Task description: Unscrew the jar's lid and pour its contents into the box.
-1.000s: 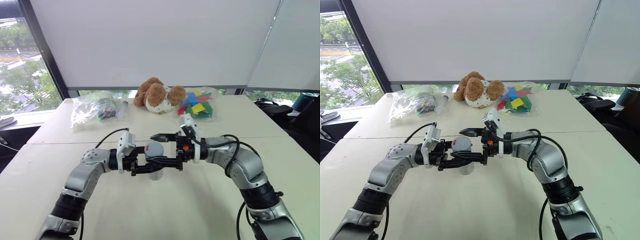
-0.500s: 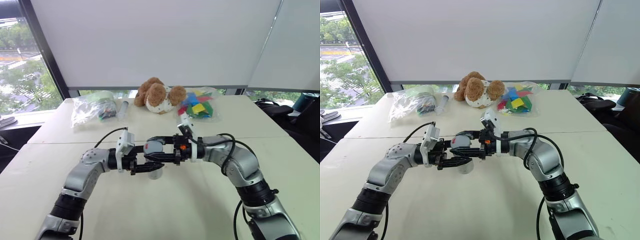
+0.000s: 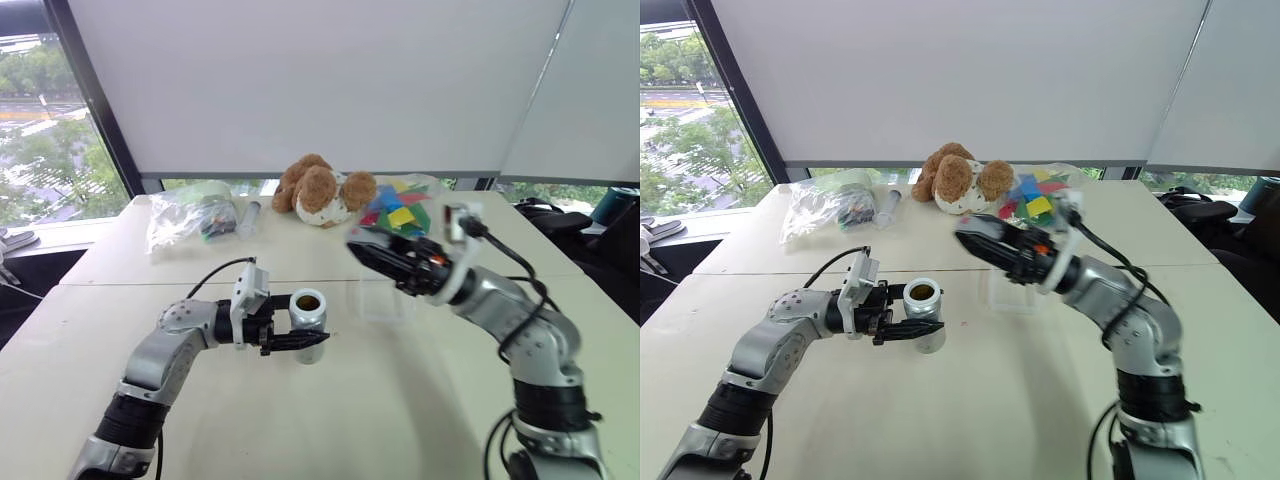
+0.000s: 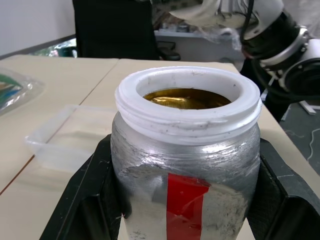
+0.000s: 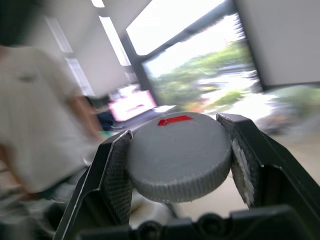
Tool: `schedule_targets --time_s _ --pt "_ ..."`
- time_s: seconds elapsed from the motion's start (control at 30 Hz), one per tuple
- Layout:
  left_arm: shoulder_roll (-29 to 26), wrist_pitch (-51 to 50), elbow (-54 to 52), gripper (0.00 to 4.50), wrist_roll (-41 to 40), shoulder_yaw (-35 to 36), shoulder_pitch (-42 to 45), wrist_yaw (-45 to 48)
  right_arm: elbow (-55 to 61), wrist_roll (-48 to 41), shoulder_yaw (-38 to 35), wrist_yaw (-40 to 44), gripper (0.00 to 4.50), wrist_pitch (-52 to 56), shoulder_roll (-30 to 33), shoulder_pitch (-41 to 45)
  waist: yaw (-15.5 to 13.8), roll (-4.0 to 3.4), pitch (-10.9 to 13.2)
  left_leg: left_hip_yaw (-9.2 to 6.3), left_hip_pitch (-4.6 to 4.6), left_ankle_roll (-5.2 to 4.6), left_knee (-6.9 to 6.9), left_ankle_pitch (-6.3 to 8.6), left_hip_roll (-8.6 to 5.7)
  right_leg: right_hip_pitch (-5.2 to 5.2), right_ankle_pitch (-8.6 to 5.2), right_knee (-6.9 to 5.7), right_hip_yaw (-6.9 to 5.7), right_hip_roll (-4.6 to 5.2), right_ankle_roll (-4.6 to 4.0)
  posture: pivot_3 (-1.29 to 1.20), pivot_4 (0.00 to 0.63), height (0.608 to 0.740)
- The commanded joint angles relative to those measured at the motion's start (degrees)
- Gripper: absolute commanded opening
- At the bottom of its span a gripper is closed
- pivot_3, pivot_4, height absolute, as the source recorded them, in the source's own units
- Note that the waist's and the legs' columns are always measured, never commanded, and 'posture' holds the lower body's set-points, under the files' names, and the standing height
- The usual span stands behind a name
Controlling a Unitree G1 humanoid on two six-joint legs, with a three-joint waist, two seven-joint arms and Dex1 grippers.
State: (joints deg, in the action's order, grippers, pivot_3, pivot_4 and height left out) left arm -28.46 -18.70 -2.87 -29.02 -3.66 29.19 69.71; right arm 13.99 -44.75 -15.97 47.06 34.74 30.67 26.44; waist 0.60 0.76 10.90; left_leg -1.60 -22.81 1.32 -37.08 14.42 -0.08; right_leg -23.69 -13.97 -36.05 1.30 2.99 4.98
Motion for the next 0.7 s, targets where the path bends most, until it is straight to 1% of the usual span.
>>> schedule_targets --time_s 0.03,0.1,0.13,0.23,0.43,0.53,0.63,0.67,0.7 --pt "-0.3 -0.8 -1.5 2.45 -1.6 1.3 0.8 -0.7 -2.0 5.6 -5.4 3.3 2.34 -9.6 4.3 -5.4 0.1 0.00 0.0 0.01 0.00 0.00 0.00 0.00 -0.01 0.00 0.00 0.00 0.00 -0.01 0.00 0.00 0.150 0.740" --pt "-0.2 -1.4 -0.7 2.45 -1.8 1.6 1.5 -1.0 -6.8 9.4 -7.2 6.0 2.34 -16.1 6.4 -9.8 0.2 0.01 0.0 0.06 0.05 0.00 -0.01 0.00 -0.03 0.02 -0.01 -0.02 0.01 -0.09 0.01 0.00 0.150 0.740" --pt "-0.2 -1.6 -0.3 2.45 -1.8 1.7 1.8 -1.1 -8.5 10.3 -7.6 6.6 2.34 -18.1 6.8 -11.0 0.2 0.01 0.0 0.09 0.07 0.00 -0.01 0.00 -0.03 0.04 -0.01 -0.02 0.01 -0.14 0.01 0.00 0.150 0.740" --pt "-0.2 -2.3 1.7 2.45 -1.6 1.6 3.2 -1.1 -18.9 15.0 -7.3 7.9 2.34 -25.6 7.1 -14.0 0.4 0.02 0.0 0.23 0.29 0.00 0.00 0.00 0.04 0.16 -0.02 -0.08 0.06 -0.30 -0.02 0.00 0.150 0.740" --pt "-0.5 -2.1 5.0 2.45 -0.8 2.4 4.9 -1.9 -32.8 20.0 -4.9 8.5 2.34 -37.0 3.7 -14.2 0.5 0.00 0.0 0.26 0.38 0.00 0.01 0.00 0.07 0.19 0.00 -0.11 0.11 -0.34 -0.01 0.00 0.150 0.740" --pt "-0.9 -2.6 5.7 2.45 -1.0 3.0 5.1 -2.4 -36.8 21.0 -4.8 7.6 2.34 -39.7 2.6 -14.4 0.3 -0.01 0.0 0.25 0.37 0.00 0.01 0.00 0.07 0.20 0.00 -0.12 0.11 -0.32 0.00 0.00 0.150 0.740" --pt "-1.3 -2.4 6.7 2.45 -0.7 3.4 5.2 -2.9 -38.3 20.5 -5.2 6.9 2.34 -40.3 2.3 -15.0 0.2 -0.01 0.0 0.24 0.37 0.00 0.00 0.00 0.07 0.21 0.00 -0.11 0.11 -0.30 0.00 0.00 0.150 0.740" --pt "-1.3 -2.2 7.1 2.45 -0.7 3.7 5.3 -3.1 -37.3 18.8 -5.5 7.3 2.83 -37.2 2.4 -15.8 0.2 -0.01 0.0 0.24 0.37 0.00 0.00 0.00 0.07 0.21 0.00 -0.11 0.11 -0.29 0.00 0.00 0.150 0.740" --pt "-1.2 -2.2 7.4 2.45 -0.8 4.0 5.4 -3.5 -36.7 18.5 -5.5 7.5 3.38 -37.0 2.5 -16.4 0.1 0.00 0.0 0.23 0.37 0.00 0.00 0.00 0.07 0.21 0.00 -0.11 0.11 -0.29 0.00 0.00 0.150 0.740"
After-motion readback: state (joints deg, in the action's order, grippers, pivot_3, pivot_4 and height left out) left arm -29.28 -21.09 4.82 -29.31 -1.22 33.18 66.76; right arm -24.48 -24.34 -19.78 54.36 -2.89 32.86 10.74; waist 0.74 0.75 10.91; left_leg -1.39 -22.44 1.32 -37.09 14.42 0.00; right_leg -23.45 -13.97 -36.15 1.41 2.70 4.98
